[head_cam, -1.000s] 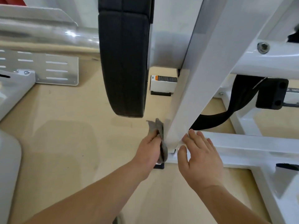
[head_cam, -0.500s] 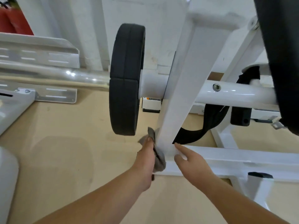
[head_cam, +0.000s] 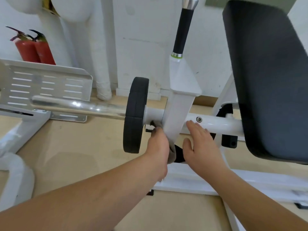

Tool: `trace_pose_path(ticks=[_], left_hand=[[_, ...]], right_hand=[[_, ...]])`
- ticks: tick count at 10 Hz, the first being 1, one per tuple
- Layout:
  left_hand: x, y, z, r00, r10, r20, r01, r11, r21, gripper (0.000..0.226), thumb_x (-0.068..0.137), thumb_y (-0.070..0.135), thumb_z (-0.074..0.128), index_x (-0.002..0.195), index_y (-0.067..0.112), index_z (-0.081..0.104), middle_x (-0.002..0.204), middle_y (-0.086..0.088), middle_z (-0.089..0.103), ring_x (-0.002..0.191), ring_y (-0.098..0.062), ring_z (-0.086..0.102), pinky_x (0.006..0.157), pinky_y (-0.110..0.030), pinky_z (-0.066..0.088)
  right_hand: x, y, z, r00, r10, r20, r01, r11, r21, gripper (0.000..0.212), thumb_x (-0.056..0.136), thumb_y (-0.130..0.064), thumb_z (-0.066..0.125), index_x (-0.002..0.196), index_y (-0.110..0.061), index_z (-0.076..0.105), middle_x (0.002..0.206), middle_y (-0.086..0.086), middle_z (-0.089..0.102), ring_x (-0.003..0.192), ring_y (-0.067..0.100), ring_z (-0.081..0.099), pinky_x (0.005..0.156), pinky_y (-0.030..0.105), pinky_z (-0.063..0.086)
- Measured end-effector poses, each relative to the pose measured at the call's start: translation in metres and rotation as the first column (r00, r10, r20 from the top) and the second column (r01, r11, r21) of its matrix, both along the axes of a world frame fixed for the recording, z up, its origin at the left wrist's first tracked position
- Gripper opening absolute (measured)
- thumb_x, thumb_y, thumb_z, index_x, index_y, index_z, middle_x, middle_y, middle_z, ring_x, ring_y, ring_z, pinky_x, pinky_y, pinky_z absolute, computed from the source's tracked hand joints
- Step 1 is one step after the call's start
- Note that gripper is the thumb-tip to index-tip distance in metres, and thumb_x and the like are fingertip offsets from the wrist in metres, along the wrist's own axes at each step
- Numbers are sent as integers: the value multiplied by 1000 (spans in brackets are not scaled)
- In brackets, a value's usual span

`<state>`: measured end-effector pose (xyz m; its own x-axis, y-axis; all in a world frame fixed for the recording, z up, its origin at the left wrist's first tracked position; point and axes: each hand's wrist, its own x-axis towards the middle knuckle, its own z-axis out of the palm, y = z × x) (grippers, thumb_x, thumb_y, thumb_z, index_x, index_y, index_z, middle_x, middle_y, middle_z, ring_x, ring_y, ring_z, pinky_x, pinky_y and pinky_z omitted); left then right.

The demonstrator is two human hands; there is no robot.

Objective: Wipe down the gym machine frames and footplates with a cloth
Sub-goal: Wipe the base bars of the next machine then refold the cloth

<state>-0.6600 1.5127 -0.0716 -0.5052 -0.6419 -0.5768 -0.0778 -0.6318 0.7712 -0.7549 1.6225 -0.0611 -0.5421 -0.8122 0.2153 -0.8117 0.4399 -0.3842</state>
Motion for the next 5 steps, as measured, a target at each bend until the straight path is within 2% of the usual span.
trace_pose_path(ticks=[1,2,3,4,5], left_hand=[[-6,11,40,995,51,-84,-63,986,-154,34,109,46,38,127,25,56,111,1,60,103,-16,56,88,-29,43],[-7,4,54,991,-18,-131,-12,973,-229,47,105,55,41,141,27,54,110,8,59,104,-10,56,88,-29,43],[-2,3,61,995,13,-102,-26,992,-124,60,98,67,43,140,25,55,114,-5,65,105,-24,61,92,-36,45],[-2,12,98,994,63,-89,-84,964,-251,48,108,45,36,144,18,52,140,-8,58,122,-29,57,102,-42,45],[1,3,116,980,39,-194,-85,969,-233,35,105,39,43,122,18,65,106,-4,62,90,-21,59,80,-36,51]], right_hand=[[-1,2,6,1000,-18,-16,19,999,47,58,102,-23,43,159,-22,34,168,-9,23,157,8,11,126,28,14],[-5,4,18,1000,18,12,-19,992,123,62,99,-16,46,158,-27,34,168,-14,21,156,5,12,123,24,16],[-11,10,41,980,-40,195,10,988,154,61,100,-17,45,157,-36,34,163,-14,34,141,9,42,116,30,36],[-9,9,74,924,-110,367,151,985,-83,48,105,-20,43,151,-34,46,150,-11,53,124,12,57,110,33,44],[0,1,114,897,-70,437,227,920,-319,40,108,-29,42,147,-32,50,142,-13,58,132,11,53,113,38,43]])
